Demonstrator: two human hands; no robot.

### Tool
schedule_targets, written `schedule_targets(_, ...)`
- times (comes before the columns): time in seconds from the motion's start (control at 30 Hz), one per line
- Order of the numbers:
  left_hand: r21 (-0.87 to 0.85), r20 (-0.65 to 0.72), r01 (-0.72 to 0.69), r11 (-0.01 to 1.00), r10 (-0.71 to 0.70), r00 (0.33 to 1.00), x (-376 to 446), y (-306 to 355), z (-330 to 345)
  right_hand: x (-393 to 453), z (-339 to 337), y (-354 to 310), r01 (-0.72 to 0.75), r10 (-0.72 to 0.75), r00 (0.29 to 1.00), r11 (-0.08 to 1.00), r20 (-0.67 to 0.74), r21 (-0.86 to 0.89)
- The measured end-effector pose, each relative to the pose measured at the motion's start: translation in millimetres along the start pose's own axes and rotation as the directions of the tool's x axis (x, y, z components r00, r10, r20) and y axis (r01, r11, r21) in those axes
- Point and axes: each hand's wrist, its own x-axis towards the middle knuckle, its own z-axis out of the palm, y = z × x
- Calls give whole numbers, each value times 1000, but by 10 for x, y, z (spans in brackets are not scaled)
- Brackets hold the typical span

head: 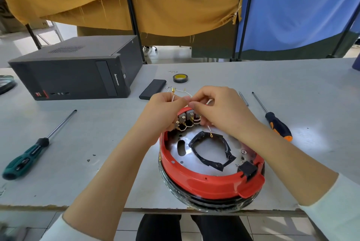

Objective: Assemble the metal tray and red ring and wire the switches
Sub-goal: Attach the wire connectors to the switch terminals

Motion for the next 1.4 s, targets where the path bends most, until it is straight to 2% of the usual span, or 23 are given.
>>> schedule_targets(0.1,228,-38,-31,973,40,998,53,-26,-81,49,9,30,-19,21,1000,992,14,-126)
schedule_targets(0.2,570,-121,-75,818,174,977,147,-150,-145,94,14,123,-129,147,988,957,53,-259)
schedule_targets(0.37,689,-77,-111,716,224,971,302,-365,-59,125,170,173,-164,244,960,887,136,-431)
schedule_targets(0.43,693,-61,-147,706,261,963,351,-411,-10,145,237,170,-160,244,963,865,119,-475)
schedule_targets(0.5,658,-53,-156,737,252,966,374,-463,12,154,285,193,-163,242,965,860,106,-483)
schedule_targets(0.83,487,-118,-107,867,186,975,409,-598,17,89,395,312,-166,201,979,876,31,-452)
schedule_targets(1.4,451,-142,-101,887,183,973,409,-612,22,96,415,299,-172,222,974,862,50,-478)
